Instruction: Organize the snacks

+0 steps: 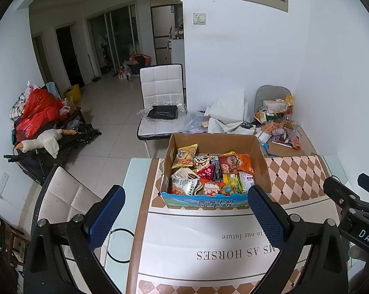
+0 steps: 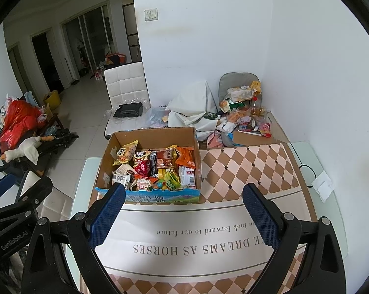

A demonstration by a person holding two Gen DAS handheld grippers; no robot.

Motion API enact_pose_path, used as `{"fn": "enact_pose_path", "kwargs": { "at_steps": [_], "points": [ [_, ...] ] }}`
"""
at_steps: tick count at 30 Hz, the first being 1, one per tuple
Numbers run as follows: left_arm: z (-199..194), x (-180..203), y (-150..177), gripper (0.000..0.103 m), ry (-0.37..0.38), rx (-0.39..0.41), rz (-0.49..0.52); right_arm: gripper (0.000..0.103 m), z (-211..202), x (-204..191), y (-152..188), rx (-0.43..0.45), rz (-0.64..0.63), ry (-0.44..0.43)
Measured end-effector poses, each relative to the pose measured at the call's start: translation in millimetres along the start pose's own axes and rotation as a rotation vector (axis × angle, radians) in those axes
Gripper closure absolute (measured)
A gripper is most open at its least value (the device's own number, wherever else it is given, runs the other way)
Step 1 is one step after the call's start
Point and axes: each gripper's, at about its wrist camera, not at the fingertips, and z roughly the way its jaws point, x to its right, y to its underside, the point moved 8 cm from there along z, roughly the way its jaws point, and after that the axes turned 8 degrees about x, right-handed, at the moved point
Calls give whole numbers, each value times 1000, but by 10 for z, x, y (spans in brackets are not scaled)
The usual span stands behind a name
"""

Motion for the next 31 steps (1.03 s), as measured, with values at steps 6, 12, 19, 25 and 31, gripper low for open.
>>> {"fn": "enact_pose_path", "kwargs": {
  "at_steps": [6,12,19,25,31],
  "points": [
    [-13,38,9,0,6,-10,4,5,-17,-12,24,-13,4,0],
    [-18,62,22,0,9,-14,5,5,-7,16,58,-14,8,2],
    [-15,64,70,0,12,-23,-2,5,3,31,94,-19,9,4],
    [-7,48,74,0,11,-26,-4,5,11,55,163,-25,12,6],
    [13,10,93,0,13,-34,-7,5,16,66,167,-21,11,9]
  ]
}}
